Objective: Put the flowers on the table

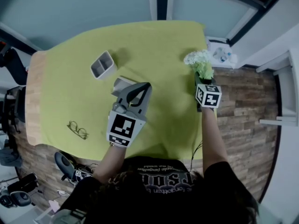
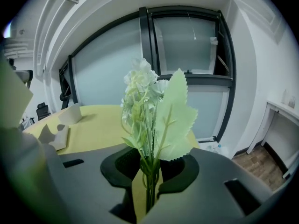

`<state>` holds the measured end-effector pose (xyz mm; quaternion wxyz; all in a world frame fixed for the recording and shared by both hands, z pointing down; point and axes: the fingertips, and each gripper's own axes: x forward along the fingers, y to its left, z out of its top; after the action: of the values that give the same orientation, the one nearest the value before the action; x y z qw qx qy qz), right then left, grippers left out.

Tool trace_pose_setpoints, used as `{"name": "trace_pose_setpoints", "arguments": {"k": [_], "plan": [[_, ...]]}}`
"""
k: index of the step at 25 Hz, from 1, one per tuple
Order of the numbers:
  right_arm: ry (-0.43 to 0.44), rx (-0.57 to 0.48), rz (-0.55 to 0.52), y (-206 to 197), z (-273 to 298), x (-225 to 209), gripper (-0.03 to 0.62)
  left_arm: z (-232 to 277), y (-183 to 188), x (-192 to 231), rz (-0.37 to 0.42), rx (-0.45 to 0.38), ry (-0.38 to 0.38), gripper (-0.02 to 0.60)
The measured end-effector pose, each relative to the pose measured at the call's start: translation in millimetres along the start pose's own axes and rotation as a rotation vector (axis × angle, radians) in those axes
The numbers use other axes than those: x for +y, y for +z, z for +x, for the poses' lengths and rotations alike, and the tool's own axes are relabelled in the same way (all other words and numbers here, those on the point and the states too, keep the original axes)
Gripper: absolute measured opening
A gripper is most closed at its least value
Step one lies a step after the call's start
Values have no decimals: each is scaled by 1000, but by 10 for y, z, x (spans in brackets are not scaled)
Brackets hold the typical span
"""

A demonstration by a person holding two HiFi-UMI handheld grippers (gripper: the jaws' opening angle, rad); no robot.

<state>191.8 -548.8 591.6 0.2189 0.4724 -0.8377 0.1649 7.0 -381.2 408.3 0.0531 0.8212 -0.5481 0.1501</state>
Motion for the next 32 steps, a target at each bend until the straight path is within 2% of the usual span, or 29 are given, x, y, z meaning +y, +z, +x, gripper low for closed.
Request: {"name": "trace_pose_setpoints", "arguments": {"k": [5, 9, 12, 18, 25, 32], "plan": [[-2, 50, -4, -61, 94, -19, 131, 2, -2, 16, -4, 2, 2, 3], [4, 62, 16, -90, 101, -40, 245, -6, 11, 35, -6, -2, 0, 3], [23, 44, 26, -66, 54, 0, 289, -8, 25, 17, -22, -14, -14, 3], [42, 6, -4, 10, -102, 115, 324, -3, 41, -48, -13, -26, -40, 3], [69, -21, 2, 59, -417, 284, 328, -98, 74, -82, -3, -43, -56, 3], [60, -117, -36, 275, -872, 542, 327, -248, 148, -114, 2, -77, -87, 3]]}}
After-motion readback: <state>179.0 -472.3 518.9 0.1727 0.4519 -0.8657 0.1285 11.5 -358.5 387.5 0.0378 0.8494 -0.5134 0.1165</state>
